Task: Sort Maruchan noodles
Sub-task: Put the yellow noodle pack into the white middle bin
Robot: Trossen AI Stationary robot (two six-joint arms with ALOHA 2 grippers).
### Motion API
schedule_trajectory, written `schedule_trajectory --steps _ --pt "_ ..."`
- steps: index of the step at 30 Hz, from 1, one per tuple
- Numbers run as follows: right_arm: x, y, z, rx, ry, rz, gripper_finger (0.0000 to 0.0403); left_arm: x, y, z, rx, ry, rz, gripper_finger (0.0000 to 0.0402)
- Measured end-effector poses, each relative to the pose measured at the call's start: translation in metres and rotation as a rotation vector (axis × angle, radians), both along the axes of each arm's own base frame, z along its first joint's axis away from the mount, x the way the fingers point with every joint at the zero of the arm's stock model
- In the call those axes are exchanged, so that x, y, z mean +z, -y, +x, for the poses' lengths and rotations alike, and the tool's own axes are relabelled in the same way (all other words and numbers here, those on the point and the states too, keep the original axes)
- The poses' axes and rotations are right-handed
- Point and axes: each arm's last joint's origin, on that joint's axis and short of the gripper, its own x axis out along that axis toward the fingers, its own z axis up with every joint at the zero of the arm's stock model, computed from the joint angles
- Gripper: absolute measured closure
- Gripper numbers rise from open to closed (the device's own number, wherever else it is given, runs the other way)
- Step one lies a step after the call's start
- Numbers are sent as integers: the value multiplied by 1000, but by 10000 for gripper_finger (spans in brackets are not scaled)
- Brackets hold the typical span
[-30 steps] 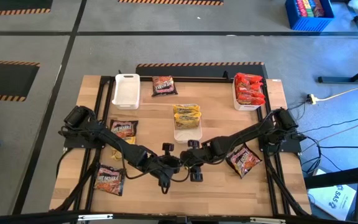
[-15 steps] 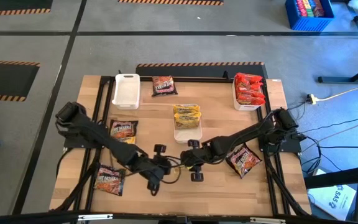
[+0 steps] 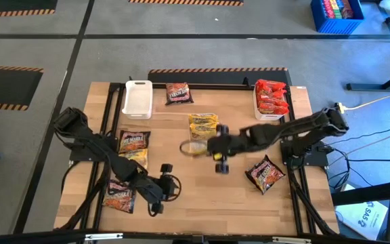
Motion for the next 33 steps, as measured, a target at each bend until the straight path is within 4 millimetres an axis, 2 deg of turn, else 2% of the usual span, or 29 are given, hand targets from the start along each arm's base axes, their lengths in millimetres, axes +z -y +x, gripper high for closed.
schedule_trajectory --steps 6,15,22,33 --pt "-6 46 10 -7 -24 -23 286 -9 -8 3 26 41 -28 288" --pt "-48 87 9 8 -30 31 286 -7 -6 3 22 55 -37 288" --pt "-64 100 5 -6 -4 59 285 -6 -7 4 25 69 -39 288" --pt "-80 99 0 -11 -25 55 285 -6 -6 4 24 75 -40 288"
